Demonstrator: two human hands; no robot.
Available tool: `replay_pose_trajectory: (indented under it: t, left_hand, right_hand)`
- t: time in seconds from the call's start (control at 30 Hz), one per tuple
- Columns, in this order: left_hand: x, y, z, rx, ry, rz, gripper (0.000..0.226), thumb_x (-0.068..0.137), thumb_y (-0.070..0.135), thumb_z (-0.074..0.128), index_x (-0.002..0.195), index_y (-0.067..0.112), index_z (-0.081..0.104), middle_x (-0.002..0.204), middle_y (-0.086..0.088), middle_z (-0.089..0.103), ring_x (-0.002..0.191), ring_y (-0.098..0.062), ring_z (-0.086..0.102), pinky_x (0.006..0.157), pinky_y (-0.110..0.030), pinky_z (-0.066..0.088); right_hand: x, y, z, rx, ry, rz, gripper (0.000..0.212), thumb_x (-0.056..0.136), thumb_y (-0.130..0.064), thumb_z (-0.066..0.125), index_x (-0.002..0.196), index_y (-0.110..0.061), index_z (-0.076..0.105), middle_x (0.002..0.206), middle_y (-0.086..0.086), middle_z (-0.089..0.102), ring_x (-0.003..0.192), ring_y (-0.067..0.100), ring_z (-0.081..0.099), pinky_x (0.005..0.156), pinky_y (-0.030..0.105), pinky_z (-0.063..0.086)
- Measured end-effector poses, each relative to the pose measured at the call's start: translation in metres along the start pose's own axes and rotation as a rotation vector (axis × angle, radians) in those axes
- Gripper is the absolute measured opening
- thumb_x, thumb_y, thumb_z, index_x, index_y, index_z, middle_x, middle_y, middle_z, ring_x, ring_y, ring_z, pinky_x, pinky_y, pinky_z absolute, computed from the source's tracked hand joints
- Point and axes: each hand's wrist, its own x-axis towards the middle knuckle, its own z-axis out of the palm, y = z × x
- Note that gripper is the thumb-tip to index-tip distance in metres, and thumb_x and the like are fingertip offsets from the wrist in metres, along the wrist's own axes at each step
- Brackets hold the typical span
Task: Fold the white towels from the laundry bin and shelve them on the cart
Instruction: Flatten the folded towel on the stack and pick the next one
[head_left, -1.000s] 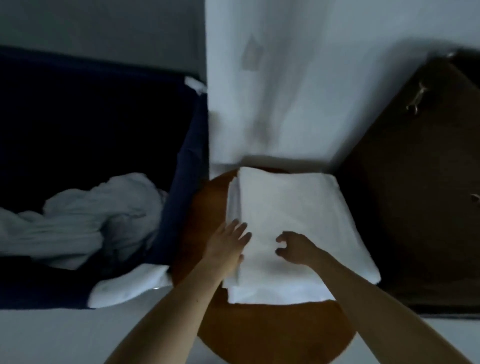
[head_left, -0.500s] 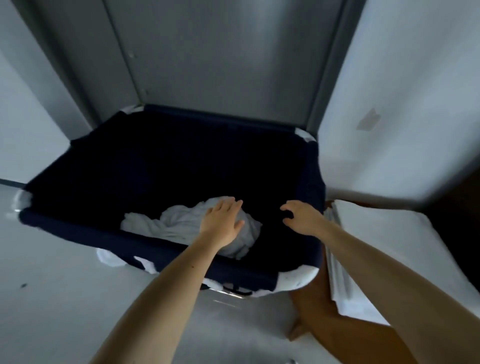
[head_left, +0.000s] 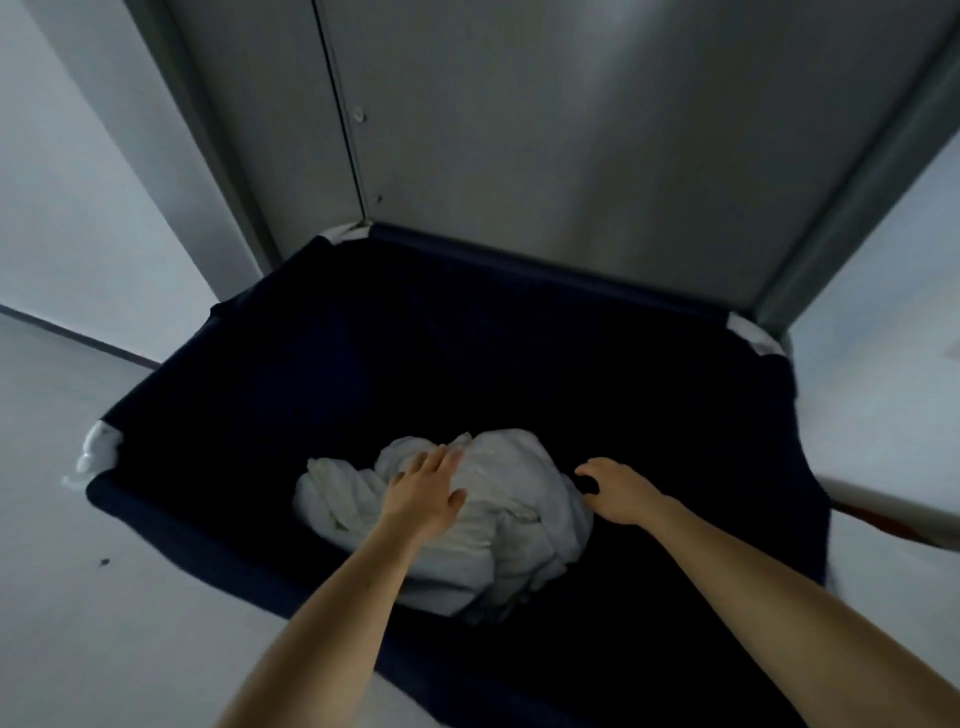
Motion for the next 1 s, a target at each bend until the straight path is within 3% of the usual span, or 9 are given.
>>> replay_pose_trajectory:
  t: [0.2, 0.33, 0.5, 0.8, 0.87, 0.9, 0.93, 1.0]
  left_hand:
    - [0.083, -0.038, 0.004, -0.076, -0.039, -0.060, 0.060, 0.099, 0.041, 0.035, 0.151, 0.024, 0.011, 0.158, 0.002, 0.012, 0.144, -0.020, 0.013, 0.113, -0.041, 0.023]
    - [0.115, -0.062, 0.031, -0.138, -0.118, -0.100, 0.059, 0.099, 0.042, 0.033, 0.151, 0.027, 0.009, 0.159, 0.004, 0.008, 0.145, -0.020, 0.011, 0.111, -0.039, 0.025]
    - [0.180, -0.103, 0.064, -0.151, -0.176, -0.111, 0.059, 0.100, 0.042, 0.033, 0.151, 0.028, 0.008, 0.159, 0.006, 0.007, 0.145, -0.017, 0.010, 0.111, -0.037, 0.024]
    - [0.282, -0.185, 0.174, -0.133, -0.251, -0.110, 0.057, 0.099, 0.042, 0.035, 0.150, 0.026, 0.015, 0.158, 0.003, 0.013, 0.145, -0.018, 0.015, 0.110, -0.036, 0.027]
    - [0.304, -0.192, 0.194, -0.186, -0.165, -0.051, 0.053, 0.094, 0.041, 0.040, 0.141, 0.016, 0.042, 0.147, -0.007, 0.040, 0.133, -0.028, 0.042, 0.097, -0.043, 0.045]
    - [0.317, -0.196, 0.208, -0.219, -0.147, -0.013, 0.053, 0.088, 0.042, 0.041, 0.127, 0.010, 0.058, 0.131, -0.012, 0.057, 0.116, -0.033, 0.058, 0.081, -0.046, 0.053]
    - [0.327, -0.200, 0.223, -0.220, -0.147, 0.015, 0.054, 0.082, 0.043, 0.039, 0.114, 0.009, 0.067, 0.116, -0.013, 0.067, 0.099, -0.034, 0.067, 0.066, -0.045, 0.056]
    - [0.344, -0.205, 0.248, -0.212, -0.143, 0.017, 0.055, 0.077, 0.042, 0.038, 0.104, 0.009, 0.072, 0.103, -0.012, 0.071, 0.088, -0.034, 0.070, 0.055, -0.043, 0.056]
  right_hand:
    - [0.094, -0.003, -0.016, -0.014, -0.030, 0.013, 0.048, 0.096, -0.027, 0.046, 0.142, -0.017, 0.037, 0.145, 0.006, 0.035, 0.126, 0.022, 0.042, 0.103, 0.031, 0.038]
    - [0.139, 0.002, 0.003, -0.048, -0.153, 0.059, 0.043, 0.094, -0.031, 0.047, 0.134, -0.016, 0.046, 0.142, 0.008, 0.042, 0.121, 0.022, 0.048, 0.093, 0.027, 0.041]
    - [0.215, 0.003, 0.016, -0.067, -0.240, 0.100, 0.055, 0.096, -0.025, 0.048, 0.147, -0.019, 0.027, 0.153, 0.004, 0.024, 0.136, 0.020, 0.033, 0.108, 0.023, 0.030]
    - [0.373, -0.022, 0.098, -0.069, -0.200, 0.177, 0.047, 0.097, -0.031, 0.047, 0.140, -0.015, 0.037, 0.141, 0.009, 0.043, 0.126, 0.022, 0.043, 0.094, 0.022, 0.036]
    - [0.404, -0.024, 0.119, -0.072, -0.168, 0.200, 0.047, 0.096, -0.034, 0.047, 0.139, -0.015, 0.039, 0.137, 0.009, 0.047, 0.123, 0.022, 0.046, 0.094, 0.024, 0.037]
    - [0.418, -0.023, 0.129, -0.074, -0.154, 0.210, 0.048, 0.096, -0.035, 0.048, 0.139, -0.015, 0.039, 0.136, 0.010, 0.048, 0.123, 0.022, 0.046, 0.095, 0.025, 0.037]
    - [0.430, -0.020, 0.137, -0.077, -0.148, 0.217, 0.048, 0.096, -0.035, 0.048, 0.138, -0.015, 0.039, 0.135, 0.010, 0.048, 0.123, 0.022, 0.046, 0.096, 0.026, 0.038]
    - [0.451, -0.014, 0.152, -0.092, -0.145, 0.231, 0.051, 0.095, -0.037, 0.050, 0.139, -0.014, 0.038, 0.135, 0.010, 0.048, 0.123, 0.023, 0.046, 0.097, 0.028, 0.039]
